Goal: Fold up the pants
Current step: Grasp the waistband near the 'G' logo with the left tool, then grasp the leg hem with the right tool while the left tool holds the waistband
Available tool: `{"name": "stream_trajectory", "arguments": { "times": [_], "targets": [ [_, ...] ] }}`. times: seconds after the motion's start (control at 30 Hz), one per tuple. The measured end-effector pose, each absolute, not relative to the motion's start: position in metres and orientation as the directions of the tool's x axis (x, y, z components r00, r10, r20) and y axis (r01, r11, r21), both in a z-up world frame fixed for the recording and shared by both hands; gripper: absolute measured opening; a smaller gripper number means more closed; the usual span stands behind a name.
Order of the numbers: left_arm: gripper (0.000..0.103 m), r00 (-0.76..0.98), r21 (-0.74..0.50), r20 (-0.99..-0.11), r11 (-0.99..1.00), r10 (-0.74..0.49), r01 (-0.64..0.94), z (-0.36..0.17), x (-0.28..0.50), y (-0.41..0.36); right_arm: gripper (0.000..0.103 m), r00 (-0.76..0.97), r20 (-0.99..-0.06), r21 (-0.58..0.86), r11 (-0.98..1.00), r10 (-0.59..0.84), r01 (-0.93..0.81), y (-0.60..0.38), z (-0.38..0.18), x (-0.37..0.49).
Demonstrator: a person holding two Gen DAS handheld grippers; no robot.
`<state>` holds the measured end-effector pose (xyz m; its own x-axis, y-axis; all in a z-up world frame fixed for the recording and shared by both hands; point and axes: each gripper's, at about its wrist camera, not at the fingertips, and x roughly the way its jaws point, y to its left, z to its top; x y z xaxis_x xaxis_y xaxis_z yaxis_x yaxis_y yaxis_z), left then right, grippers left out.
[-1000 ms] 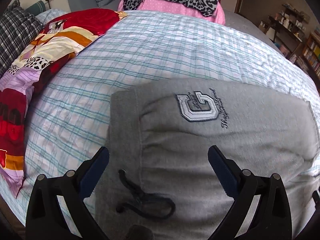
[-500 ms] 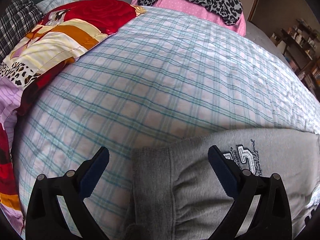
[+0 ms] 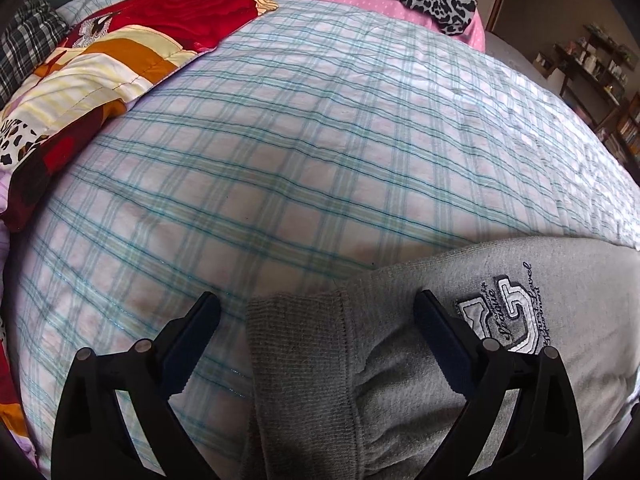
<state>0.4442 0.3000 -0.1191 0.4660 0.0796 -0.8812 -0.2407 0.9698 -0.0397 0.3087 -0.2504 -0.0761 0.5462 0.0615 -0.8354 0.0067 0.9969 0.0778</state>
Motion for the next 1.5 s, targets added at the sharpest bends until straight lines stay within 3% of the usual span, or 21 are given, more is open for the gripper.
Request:
{"name": "stream_trajectory", "arguments": {
  "times": [0.07,0.13,0.2,0.3,0.6,0.97,1.27,1.37,1.5],
  "targets": [
    [0.074,0.486,-0.055,-0.871,0.968,0.073,-0.244,-0.115,0.441,0.3,0.101,0.568,-0.822,0.059,0.998,0.037,0.02,-0.256,-0.074,0.315],
    [0.051,0.504,-0.08,-0.862,0.968,0.052,-0.237,-0.11,0.437,0.299,0.101,0.588,-0.809,0.035,0.998,0.0,0.049,-0.267,-0.072,0.324],
    [0.037,0.52,-0.136,-0.854,0.966,-0.001,-0.221,-0.106,0.434,0.299,0.101,0.602,-0.797,0.013,0.996,-0.041,0.085,-0.281,-0.07,0.333],
    [0.032,0.542,-0.169,-0.84,0.962,-0.027,-0.213,-0.103,0.428,0.297,0.101,0.611,-0.788,0.004,0.991,-0.077,0.13,-0.303,-0.07,0.348],
    [0.031,0.604,-0.183,-0.797,0.96,-0.019,-0.212,-0.102,0.416,0.294,0.101,0.62,-0.774,0.015,0.976,-0.125,0.216,-0.363,-0.064,0.409],
    [0.032,0.616,-0.138,-0.787,0.967,0.024,-0.215,-0.109,0.416,0.29,0.101,0.549,-0.835,0.18,0.923,-0.04,0.34,-0.415,-0.088,0.501],
    [0.034,0.619,-0.112,-0.784,0.97,0.048,-0.217,-0.112,0.417,0.286,0.1,0.506,-0.861,0.104,0.953,-0.057,0.284,-0.395,-0.106,0.571],
    [0.035,0.619,-0.111,-0.784,0.97,0.048,-0.216,-0.113,0.417,0.287,0.091,0.498,-0.867,0.146,0.955,-0.003,0.258,-0.388,-0.118,0.582],
    [0.035,0.62,-0.116,-0.784,0.969,0.044,-0.216,-0.114,0.418,0.287,0.086,0.502,-0.864,0.08,0.972,-0.042,0.219,-0.377,-0.128,0.588]
  ]
}}
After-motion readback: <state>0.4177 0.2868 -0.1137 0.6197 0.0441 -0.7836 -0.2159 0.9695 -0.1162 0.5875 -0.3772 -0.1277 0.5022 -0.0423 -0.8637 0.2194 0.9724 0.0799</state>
